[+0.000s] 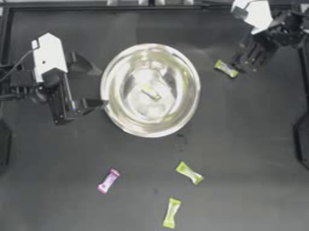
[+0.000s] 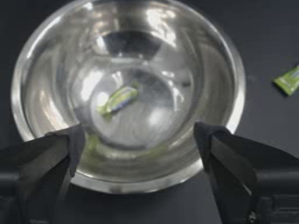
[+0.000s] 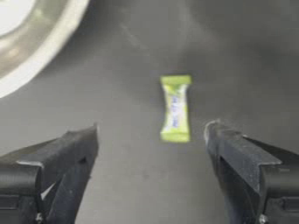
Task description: Put candies in bowl
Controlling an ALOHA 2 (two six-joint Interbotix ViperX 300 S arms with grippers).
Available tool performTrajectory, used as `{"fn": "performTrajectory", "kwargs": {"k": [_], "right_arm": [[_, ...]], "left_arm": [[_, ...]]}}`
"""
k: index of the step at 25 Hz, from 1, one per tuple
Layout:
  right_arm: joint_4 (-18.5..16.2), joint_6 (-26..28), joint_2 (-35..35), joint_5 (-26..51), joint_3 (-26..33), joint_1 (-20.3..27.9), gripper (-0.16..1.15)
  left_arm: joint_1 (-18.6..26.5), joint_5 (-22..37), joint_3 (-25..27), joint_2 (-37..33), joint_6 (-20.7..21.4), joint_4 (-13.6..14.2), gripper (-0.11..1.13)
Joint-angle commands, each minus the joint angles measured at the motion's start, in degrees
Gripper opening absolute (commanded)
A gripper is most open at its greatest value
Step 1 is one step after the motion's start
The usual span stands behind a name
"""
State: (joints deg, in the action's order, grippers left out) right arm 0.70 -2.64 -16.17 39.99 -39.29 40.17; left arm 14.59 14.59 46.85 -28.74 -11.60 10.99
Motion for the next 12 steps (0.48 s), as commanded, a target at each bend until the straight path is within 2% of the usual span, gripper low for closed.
{"fn": "performTrajectory", "kwargs": {"k": [1, 6, 12], "right_arm": [[0.4, -1.1, 2.4, -1.8, 1.3, 1.0, 1.00], [0.4, -2.5, 6.5, -4.0, 1.1, 1.9, 1.00], [0.6, -3.7, 10.4, -6.8, 0.4, 3.0, 1.00]], "left_arm": [[-0.2, -0.2, 0.4, -2.8, -0.1, -0.4, 1.03], [-0.4, -0.2, 1.8, -4.0, 0.0, -0.7, 1.03], [-2.6, 0.4, 2.5, -4.0, 0.2, -0.6, 1.03]]}}
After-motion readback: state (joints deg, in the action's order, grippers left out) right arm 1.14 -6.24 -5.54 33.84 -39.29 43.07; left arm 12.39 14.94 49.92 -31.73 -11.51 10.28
